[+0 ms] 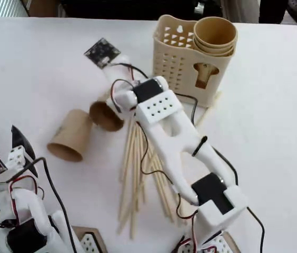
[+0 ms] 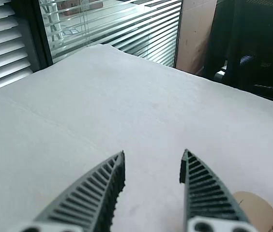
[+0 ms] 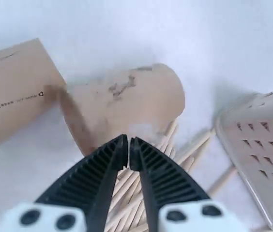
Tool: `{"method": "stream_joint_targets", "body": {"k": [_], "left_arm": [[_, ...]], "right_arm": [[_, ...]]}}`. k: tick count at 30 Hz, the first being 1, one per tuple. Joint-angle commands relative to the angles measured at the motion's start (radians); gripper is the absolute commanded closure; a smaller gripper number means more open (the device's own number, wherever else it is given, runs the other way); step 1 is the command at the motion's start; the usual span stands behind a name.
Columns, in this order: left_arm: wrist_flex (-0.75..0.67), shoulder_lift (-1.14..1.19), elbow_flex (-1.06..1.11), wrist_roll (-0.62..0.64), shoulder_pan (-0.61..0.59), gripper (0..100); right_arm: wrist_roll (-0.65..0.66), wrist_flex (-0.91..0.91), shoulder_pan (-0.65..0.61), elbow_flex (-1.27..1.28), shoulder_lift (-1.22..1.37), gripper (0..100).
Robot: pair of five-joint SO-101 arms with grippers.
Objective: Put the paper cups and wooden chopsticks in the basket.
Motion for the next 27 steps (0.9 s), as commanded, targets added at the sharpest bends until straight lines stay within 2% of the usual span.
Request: {"method": "stream_joint_targets", "body": {"k": [1, 5, 7, 9, 12, 14, 18, 22, 27], "left_arm": [[-0.008, -0.007, -0.005, 0.008, -0.005, 80], [-0.006, -0.007, -0.005, 0.008, -0.005, 80], [-0.006, -0.007, -0.005, 0.008, -0.005, 80], [-0.006, -0.007, -0.005, 0.008, -0.005, 80], [-0.008, -0.007, -0.005, 0.008, -0.005, 80], [-0.008, -0.007, -0.005, 0.008, -0.005, 80], [-0.008, -0.007, -0.005, 0.008, -0.005, 80], [-0.008, -0.007, -0.005, 0.008, -0.005, 80], [-0.008, -0.007, -0.005, 0.008, -0.005, 80]], "right_arm": [[-0.097, 0.008, 0.021, -0.052, -0.067, 97.9], [-0.181, 0.008, 0.059, -0.091, -0.065, 97.7], [-0.169, 0.024, 0.064, -0.087, -0.065, 97.4], [-0.12, 0.079, 0.044, -0.087, -0.064, 95.1], [0.025, 0.196, -0.022, -0.087, -0.07, 84.7], [0.063, 0.251, -0.051, -0.087, -0.074, 79.5], [0.1, 0.286, -0.074, -0.074, -0.074, 78.7], [0.107, 0.278, -0.111, -0.018, -0.093, 78.6], [0.132, 0.136, -0.128, 0.158, -0.196, 78.6]]}}
